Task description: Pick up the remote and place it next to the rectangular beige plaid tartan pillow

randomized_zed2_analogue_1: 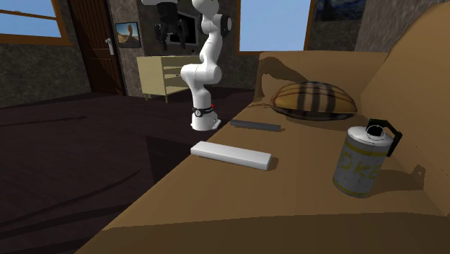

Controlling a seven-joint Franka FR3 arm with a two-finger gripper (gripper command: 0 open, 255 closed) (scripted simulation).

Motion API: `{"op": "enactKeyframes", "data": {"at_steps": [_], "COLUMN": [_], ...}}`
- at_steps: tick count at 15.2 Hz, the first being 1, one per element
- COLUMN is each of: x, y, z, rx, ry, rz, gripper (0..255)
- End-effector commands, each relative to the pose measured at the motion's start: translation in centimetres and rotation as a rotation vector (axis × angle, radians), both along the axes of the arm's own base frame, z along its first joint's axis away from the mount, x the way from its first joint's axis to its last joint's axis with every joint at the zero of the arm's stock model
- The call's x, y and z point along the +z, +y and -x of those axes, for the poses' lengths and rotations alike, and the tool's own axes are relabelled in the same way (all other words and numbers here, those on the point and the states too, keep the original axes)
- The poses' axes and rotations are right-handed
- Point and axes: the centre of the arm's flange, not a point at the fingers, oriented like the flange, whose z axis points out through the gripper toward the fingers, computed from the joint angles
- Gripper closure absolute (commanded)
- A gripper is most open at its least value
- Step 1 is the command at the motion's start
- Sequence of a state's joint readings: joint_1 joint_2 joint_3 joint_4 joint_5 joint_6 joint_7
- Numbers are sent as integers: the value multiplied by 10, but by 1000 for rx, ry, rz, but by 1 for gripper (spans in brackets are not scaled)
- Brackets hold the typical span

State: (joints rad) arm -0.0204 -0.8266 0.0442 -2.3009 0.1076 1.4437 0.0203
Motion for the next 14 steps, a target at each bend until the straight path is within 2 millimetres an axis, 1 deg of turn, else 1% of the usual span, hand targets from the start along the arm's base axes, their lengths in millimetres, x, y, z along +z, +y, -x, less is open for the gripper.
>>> {"op": "enactKeyframes", "data": {"at_steps": [1, 7, 14], "x": [0, -33, -71], "y": [0, 24, 69], "z": [0, -68, -140], "rx": [0, 195, 423], "ry": [0, -14, -30], "rz": [0, 4, 8], "gripper": [0, 0, 0]}}
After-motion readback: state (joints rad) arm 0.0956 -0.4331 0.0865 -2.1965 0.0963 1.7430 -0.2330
